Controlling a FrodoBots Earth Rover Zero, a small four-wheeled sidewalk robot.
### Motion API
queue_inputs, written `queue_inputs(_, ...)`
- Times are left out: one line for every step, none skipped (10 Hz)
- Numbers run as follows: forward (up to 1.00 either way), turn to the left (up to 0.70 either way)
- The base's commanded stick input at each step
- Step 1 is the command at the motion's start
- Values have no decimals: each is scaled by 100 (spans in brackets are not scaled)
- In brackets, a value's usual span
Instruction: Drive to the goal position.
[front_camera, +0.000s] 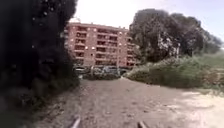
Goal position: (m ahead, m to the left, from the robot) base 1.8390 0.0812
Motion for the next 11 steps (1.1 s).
queue_inputs(100, 13)
queue_inputs(100, 34)
queue_inputs(100, 39)
queue_inputs(100, 32)
queue_inputs(100, 17)
queue_inputs(100, 3)
queue_inputs(100, 1)
queue_inputs(100, 1)
queue_inputs(100, 1)
queue_inputs(100, 1)
queue_inputs(100, 1)
